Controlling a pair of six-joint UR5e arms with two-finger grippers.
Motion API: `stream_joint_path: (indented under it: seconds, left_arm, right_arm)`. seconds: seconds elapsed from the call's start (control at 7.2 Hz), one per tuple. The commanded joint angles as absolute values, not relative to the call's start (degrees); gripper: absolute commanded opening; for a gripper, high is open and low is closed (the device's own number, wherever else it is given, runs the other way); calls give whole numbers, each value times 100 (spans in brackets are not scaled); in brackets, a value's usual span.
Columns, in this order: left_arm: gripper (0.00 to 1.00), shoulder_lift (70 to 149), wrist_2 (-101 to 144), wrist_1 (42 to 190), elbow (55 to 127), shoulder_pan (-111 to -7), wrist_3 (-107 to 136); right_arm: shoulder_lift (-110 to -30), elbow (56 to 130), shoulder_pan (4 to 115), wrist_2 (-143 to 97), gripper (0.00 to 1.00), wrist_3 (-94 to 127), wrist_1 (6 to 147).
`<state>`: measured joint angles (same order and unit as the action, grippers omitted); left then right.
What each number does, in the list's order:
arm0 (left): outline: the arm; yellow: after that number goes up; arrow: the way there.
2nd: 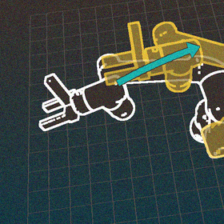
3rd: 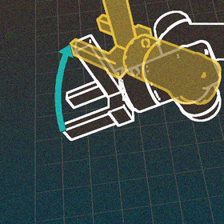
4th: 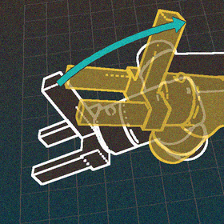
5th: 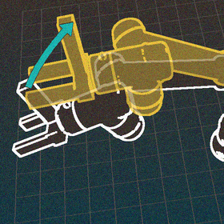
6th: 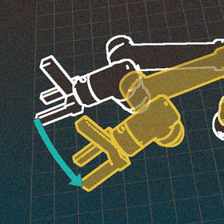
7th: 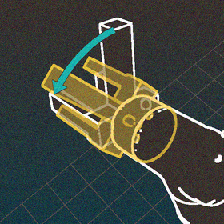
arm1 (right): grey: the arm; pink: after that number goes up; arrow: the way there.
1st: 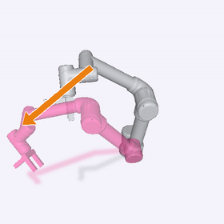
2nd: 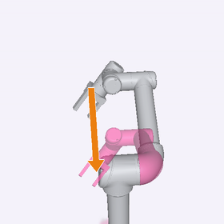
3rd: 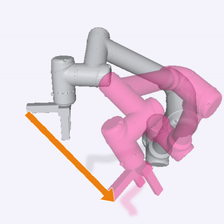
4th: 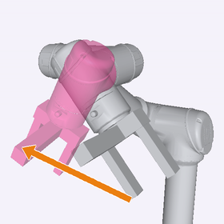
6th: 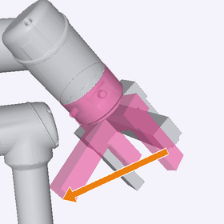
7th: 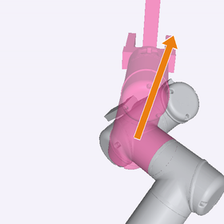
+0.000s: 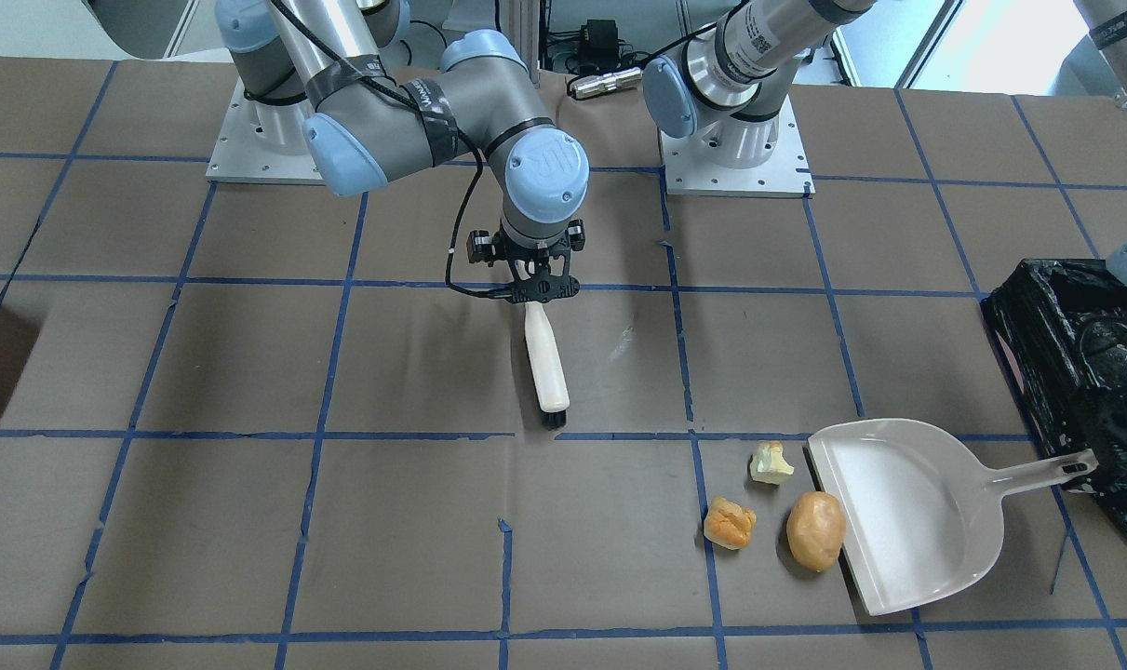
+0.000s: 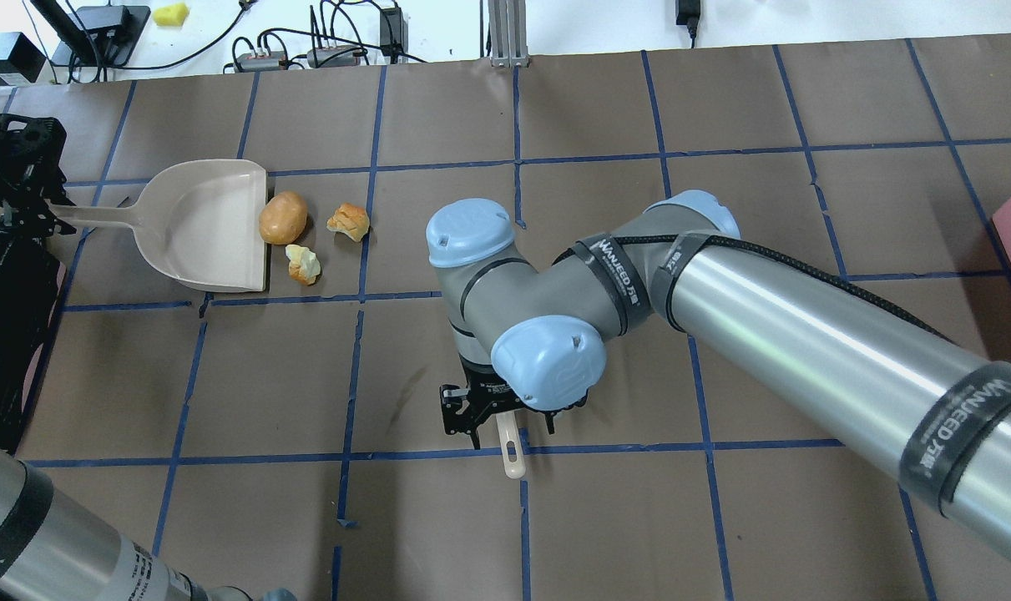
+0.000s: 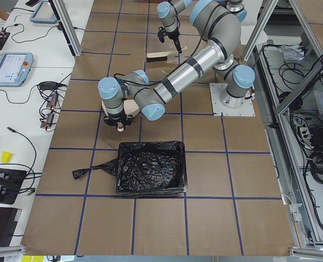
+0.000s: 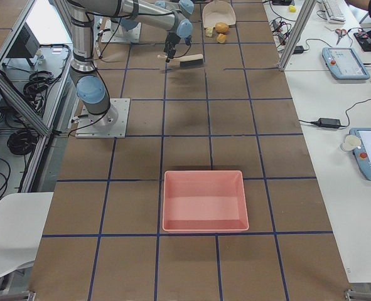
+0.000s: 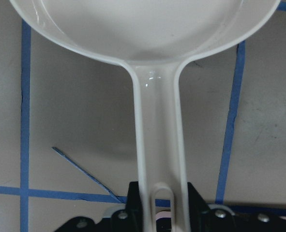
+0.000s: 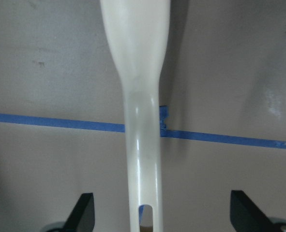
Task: Sweep and dump trash in nearest bin
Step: 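Grasp the white brush handle with the right gripper and lift it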
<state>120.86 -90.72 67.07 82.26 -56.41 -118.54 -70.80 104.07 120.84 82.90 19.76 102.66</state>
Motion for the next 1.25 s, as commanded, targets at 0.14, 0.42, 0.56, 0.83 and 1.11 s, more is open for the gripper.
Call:
stream_joint_path:
  seconds: [0.14,0.42,0.56,0.83,1.11]
  left_arm:
    - [3,11997,-9062,6653,8508,-5660,-11795]
    - [3,11988,-9061,6653,8578,-5730,-11725]
    - [3,11953,-9053,6653,8604,-5713,-11733]
    - [4,11866,-9053,6653,8823,-5748,-11707]
    - [4,11742,-9062,6540,9009,-5739,-11707]
  right_arm:
    - [-7137,10520,12111,8279,77,1916,10494]
    - [-7486,10590,12076,8271,76,1854,10634]
    - [-7810,10800,12067,8323,83,1907,11139]
    - [-8007,11702,12023,8350,88,1986,12456]
    - [-7954,12006,12015,8376,86,2109,13358]
